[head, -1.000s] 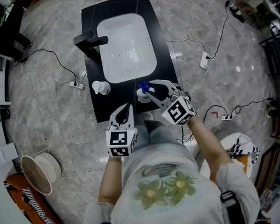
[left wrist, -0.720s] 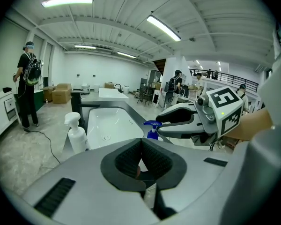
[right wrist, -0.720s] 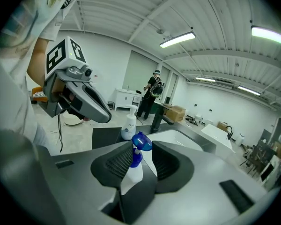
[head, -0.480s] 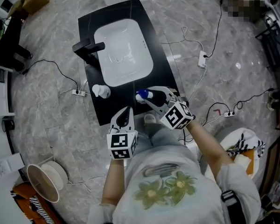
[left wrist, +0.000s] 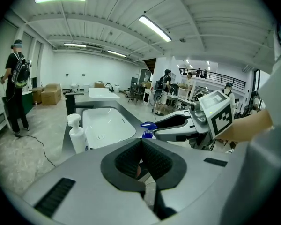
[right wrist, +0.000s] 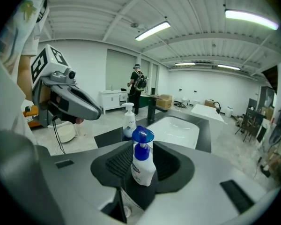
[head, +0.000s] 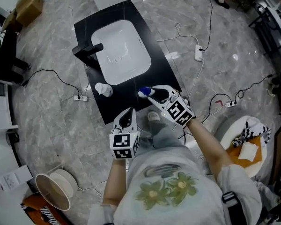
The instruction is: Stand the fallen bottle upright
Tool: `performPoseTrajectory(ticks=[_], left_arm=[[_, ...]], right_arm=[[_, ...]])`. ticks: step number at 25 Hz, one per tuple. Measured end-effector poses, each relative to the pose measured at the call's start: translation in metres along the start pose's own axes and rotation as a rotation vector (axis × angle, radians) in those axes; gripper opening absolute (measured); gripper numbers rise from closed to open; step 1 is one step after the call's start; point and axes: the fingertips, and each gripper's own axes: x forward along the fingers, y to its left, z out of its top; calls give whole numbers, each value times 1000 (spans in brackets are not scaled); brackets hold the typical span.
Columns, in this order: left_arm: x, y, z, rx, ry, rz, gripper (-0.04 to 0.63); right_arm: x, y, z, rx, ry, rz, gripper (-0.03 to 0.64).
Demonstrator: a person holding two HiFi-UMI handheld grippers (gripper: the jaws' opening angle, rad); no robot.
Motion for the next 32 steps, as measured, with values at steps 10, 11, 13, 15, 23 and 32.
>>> performPoseTrajectory(ticks=[10, 11, 13, 15, 23, 32], left_arm=[[-32, -20, 2, 23, -15, -81, 9], [-35, -22, 1, 20, -16, -90, 9], [-40, -28, 1, 20, -20, -105, 9], [-45, -34, 1, 33, -29, -117, 9], [-72, -61, 0, 57, -69, -173, 9], [-105, -82, -6, 32, -104, -244, 9]], right_arm=[[-57, 17, 15, 281, -82, -117, 127], [-62, 22, 15, 311, -89, -125, 126], [-72, 33, 14, 346, -90, -145, 126], [-80, 46, 12, 361, -89, -169, 114], [-110, 99, 18, 394, -137, -217, 51], [-122, 145, 34, 321, -155, -256, 40]])
